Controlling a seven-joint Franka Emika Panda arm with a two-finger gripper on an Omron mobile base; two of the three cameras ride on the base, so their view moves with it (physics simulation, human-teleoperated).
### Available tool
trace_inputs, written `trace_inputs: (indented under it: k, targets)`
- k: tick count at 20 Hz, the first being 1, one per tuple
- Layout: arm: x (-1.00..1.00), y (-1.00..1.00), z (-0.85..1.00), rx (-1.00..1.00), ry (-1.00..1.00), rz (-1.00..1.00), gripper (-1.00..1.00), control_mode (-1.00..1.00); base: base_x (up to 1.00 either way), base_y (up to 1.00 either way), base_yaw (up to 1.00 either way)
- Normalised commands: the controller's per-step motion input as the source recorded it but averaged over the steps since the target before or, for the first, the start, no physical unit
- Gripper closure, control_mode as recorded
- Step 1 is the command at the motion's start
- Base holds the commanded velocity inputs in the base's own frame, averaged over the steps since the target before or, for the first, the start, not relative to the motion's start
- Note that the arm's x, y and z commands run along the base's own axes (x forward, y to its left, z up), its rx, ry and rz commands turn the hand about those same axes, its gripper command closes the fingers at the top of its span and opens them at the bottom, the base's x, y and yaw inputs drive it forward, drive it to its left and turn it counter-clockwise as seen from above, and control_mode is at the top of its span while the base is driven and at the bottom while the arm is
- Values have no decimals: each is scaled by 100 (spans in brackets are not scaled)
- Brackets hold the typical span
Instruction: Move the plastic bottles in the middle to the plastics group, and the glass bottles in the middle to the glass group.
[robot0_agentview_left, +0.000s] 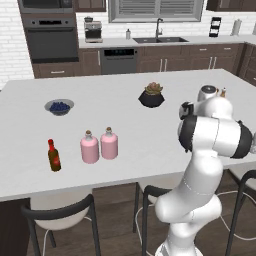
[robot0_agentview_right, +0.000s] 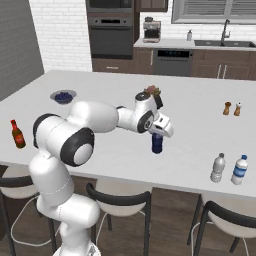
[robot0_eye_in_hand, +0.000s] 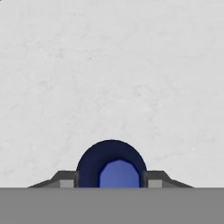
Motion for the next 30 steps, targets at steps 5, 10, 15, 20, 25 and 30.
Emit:
trace_inputs:
  k: [5,10,15,20,25,30]
  targets:
    - [-2,-55,20,3,4,-33,100,-100,0,0,0]
    - [-20,-60,0,9,0,-32,100,-100,0,0,0]
    - [-19,-56,0,5,-2,-29,100,-100,0,0,0]
    - [-1,-49,0,1,0,-33,100,-100,0,0,0]
    - [0,-32,0,1,0,-38,100,-100,0,0,0]
    - [-11,-27,0,4,-2,-29,100,-100,0,0,0]
